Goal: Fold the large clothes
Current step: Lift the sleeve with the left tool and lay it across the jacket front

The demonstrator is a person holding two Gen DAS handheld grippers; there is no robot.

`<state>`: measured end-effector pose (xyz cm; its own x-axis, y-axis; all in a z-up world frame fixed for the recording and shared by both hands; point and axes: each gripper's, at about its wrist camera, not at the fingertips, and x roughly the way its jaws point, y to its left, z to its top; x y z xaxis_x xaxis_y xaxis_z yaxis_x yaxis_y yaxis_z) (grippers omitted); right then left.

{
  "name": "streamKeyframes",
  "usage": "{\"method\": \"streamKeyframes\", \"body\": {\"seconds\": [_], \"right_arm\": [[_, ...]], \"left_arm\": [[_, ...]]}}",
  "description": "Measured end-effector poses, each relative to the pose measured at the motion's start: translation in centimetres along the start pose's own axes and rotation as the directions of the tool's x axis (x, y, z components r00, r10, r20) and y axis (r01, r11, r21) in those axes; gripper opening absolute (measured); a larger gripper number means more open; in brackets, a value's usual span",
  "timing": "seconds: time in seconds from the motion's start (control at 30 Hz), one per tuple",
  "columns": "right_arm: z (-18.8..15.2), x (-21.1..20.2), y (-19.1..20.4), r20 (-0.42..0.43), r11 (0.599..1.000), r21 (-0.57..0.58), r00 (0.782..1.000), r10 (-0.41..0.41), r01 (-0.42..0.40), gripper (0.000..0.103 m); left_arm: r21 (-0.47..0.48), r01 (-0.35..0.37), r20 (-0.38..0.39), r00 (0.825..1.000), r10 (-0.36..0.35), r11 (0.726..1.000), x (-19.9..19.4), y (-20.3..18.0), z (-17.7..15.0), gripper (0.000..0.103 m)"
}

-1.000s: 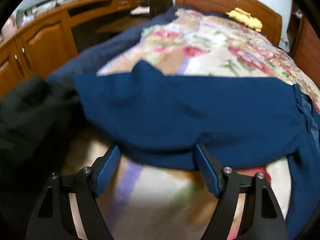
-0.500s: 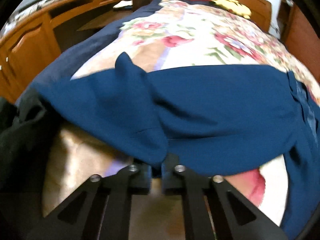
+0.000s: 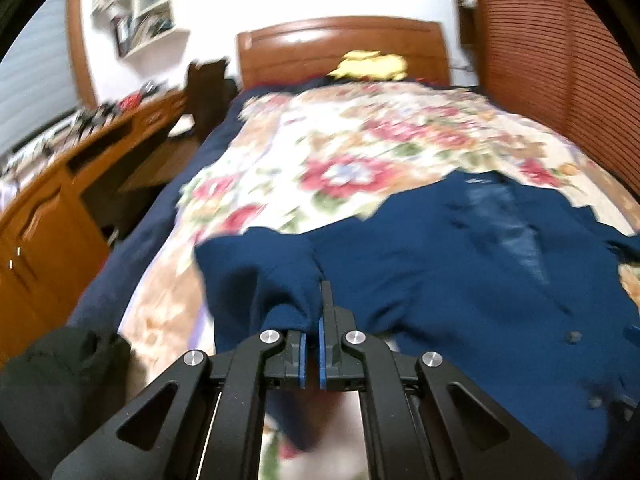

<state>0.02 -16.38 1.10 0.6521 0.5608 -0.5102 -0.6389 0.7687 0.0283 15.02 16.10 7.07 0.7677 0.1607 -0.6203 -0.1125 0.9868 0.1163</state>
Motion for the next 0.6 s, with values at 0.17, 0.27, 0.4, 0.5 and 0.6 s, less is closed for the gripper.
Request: {"method": "streamKeyframes", "body": {"seconds": [0.17, 0.27, 0.4, 0.5, 0.6], "right_arm": [[-0.6, -2.1, -1.6, 0.024, 0.998, 0.020, 0.998, -0.066, 0.066, 0.082], [-0.9, -3.1, -2.5, 0.028, 0.995, 0.041, 0.996, -0.089, 0.087, 0.082], [-1.6, -3.9, -2.9, 0.019, 0.991, 0.055, 0.993, -0.120, 0.119, 0.082], [-1.6, -4.2, -2.7, 0.010, 0.989, 0.073, 0.991, -0.132, 0.131, 0.082], [-1.5, -4.6, -2.3, 0.008, 0.988, 0.080, 0.991, -0.137, 0.135, 0.082]], "left_arm": [[0.069, 0.067, 0.054, 0.996, -0.071, 0.995, -3.6, -4.6, 2.0, 0.004], [0.104, 0.116, 0.070, 0.990, -0.124, 0.988, -5.2, -7.3, 2.5, 0.004], [0.125, 0.159, 0.078, 0.982, -0.170, 0.979, -6.6, -9.7, 1.8, 0.004], [0.130, 0.181, 0.065, 0.979, -0.191, 0.975, -7.1, -10.7, 0.7, 0.004], [0.135, 0.204, 0.051, 0.976, -0.213, 0.970, -7.8, -11.5, -0.6, 0.004]]}}
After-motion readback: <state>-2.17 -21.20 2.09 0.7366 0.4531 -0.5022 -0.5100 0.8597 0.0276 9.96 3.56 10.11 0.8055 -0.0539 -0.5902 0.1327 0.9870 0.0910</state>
